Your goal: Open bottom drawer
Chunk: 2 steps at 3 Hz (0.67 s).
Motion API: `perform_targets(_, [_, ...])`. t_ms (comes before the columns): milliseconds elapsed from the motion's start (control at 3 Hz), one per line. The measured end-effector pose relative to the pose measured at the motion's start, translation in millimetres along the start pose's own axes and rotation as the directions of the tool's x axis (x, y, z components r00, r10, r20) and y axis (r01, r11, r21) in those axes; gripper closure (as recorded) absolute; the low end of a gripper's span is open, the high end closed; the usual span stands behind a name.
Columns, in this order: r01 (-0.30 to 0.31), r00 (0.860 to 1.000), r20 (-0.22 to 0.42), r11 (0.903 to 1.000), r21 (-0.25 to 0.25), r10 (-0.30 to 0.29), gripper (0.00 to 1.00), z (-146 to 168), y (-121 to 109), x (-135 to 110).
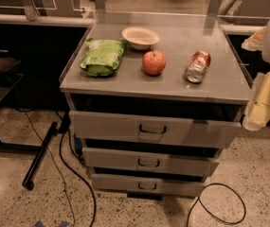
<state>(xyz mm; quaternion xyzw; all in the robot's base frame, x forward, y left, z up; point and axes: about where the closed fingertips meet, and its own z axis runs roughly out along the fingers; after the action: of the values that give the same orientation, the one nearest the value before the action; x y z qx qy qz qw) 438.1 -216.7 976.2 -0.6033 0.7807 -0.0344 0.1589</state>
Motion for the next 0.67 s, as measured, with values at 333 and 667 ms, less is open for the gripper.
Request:
perform_targets(333, [0.000, 1.000, 0.000, 1.0000, 0.000, 0.000, 0.00, 0, 0, 0])
perform_targets(667, [-0.013, 1.000, -0.006, 0.9996, -0.024, 0.013, 0.00, 15, 14, 2])
